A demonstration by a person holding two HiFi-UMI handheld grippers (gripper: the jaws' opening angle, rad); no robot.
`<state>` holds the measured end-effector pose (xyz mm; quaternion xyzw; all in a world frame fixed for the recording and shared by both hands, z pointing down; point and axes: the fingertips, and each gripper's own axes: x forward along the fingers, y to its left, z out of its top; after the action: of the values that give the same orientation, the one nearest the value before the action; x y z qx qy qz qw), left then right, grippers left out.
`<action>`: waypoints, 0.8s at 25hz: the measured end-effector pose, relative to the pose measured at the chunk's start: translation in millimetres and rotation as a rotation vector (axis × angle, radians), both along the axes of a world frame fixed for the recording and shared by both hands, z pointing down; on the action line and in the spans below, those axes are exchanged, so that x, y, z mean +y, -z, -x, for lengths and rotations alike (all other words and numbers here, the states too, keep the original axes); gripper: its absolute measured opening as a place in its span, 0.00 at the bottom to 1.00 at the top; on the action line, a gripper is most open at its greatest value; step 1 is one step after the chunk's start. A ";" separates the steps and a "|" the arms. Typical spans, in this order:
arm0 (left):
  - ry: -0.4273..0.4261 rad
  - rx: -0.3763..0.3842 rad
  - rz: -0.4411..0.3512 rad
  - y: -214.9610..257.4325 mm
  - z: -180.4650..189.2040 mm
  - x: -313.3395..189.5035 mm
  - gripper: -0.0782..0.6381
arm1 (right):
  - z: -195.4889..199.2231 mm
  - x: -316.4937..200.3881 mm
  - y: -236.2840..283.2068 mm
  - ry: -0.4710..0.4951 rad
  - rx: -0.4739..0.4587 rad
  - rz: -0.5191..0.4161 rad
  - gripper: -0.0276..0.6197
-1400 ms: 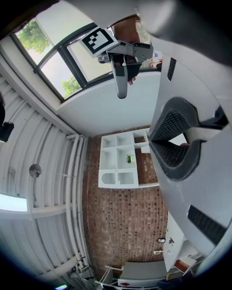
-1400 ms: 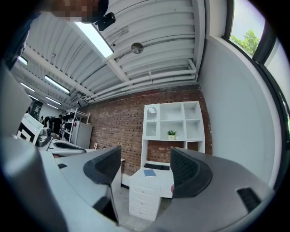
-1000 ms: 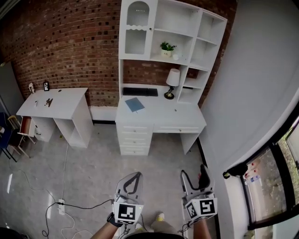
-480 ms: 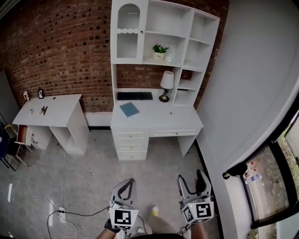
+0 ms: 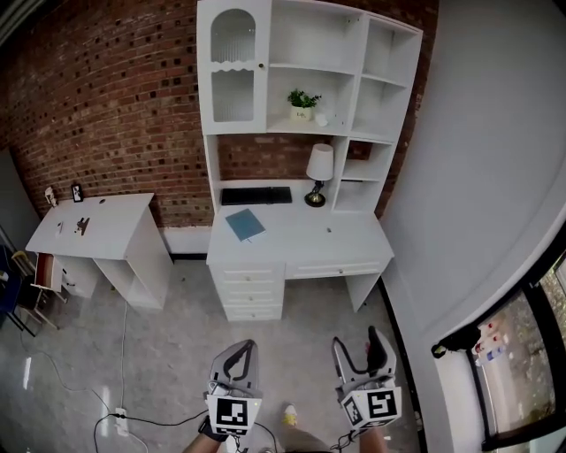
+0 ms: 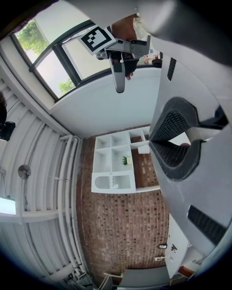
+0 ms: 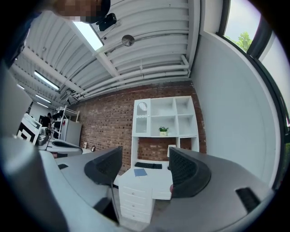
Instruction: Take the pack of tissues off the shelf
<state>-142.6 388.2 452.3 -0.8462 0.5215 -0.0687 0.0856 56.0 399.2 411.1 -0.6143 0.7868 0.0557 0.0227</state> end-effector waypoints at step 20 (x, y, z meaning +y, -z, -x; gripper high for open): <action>-0.004 0.002 -0.024 38.0 -123.5 -168.4 0.13 | -101.9 -173.8 8.0 0.055 -0.103 -0.011 0.50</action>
<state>-19.1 219.8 414.3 -0.8462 0.5206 -0.0617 0.0952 157.9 225.4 403.1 -0.5942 0.8010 0.0279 0.0680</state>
